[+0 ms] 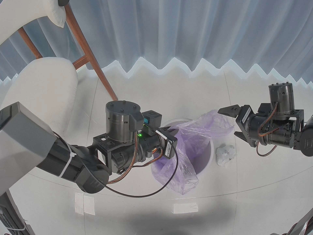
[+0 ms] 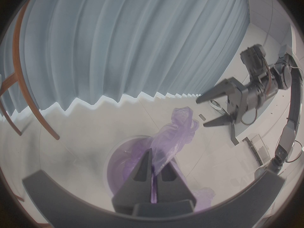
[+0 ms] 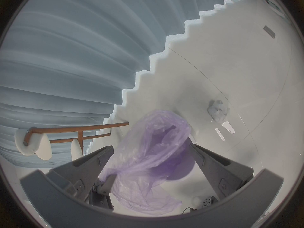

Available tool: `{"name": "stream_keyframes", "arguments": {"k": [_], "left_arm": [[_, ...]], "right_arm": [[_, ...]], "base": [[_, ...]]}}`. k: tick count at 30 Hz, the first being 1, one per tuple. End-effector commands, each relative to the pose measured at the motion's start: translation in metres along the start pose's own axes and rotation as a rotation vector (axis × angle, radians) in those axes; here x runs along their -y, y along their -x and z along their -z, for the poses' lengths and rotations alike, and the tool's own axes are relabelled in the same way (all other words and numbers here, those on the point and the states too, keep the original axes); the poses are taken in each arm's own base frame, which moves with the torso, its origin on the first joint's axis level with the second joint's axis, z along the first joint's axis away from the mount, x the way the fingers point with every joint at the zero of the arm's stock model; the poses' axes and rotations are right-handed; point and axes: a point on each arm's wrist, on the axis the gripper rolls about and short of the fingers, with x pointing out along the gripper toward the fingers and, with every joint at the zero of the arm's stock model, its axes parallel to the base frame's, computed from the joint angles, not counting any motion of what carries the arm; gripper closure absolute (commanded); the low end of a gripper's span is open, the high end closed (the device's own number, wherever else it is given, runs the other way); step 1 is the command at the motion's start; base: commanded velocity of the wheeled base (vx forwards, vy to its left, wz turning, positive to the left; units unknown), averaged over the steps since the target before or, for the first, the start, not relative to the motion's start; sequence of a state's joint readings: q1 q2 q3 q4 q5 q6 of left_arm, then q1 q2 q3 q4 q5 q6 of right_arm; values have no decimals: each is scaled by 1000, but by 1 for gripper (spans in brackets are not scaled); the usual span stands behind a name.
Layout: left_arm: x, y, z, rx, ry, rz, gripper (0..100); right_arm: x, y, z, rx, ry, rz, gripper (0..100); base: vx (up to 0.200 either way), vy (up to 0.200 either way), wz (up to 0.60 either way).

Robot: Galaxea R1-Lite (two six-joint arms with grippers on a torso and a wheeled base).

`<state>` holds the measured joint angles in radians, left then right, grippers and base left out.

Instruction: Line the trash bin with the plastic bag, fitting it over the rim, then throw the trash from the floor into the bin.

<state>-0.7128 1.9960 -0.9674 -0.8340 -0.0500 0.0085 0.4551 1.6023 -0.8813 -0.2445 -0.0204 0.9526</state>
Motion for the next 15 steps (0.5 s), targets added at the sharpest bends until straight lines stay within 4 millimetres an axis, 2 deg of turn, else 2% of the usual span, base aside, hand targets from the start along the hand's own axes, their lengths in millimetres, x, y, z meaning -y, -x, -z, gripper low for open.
{"name": "stream_keyframes", "arguments": {"k": [1,6,15], "left_arm": [[2,2,2,-5,-1,4,100],[1,3,2,-8,1,3,100],[8,3,3,-10,0,19,100]], "right_arm": [[3,-7,-7,10,-2,25,0],[15,-13,-3,-17,9,112,0],[21,-33,3,-51,10,154,0]], "base": [[0,0,0],[0,0,0],[0,0,0]]}}
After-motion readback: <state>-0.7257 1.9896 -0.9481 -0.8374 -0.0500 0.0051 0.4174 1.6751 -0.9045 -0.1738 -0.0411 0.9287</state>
